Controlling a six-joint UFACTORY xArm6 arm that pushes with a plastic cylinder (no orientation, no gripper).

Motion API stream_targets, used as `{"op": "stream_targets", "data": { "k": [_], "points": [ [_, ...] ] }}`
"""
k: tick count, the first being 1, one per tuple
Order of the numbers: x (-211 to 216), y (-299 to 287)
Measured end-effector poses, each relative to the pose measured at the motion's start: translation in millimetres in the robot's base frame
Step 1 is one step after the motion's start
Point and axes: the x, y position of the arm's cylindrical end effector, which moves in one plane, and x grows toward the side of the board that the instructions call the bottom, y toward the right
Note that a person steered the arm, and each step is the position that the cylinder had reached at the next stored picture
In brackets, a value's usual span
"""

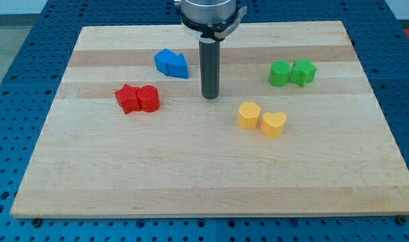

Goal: Move your arm closer to red circle

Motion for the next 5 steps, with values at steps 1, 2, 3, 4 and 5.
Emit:
{"op": "stream_targets", "data": {
  "k": [1, 2, 3, 4, 5],
  "points": [
    [0.0, 0.0],
    [0.0, 0.1],
    [0.0, 0.1],
    [0.0, -1.9],
    [0.0, -2.8]
  ]
}}
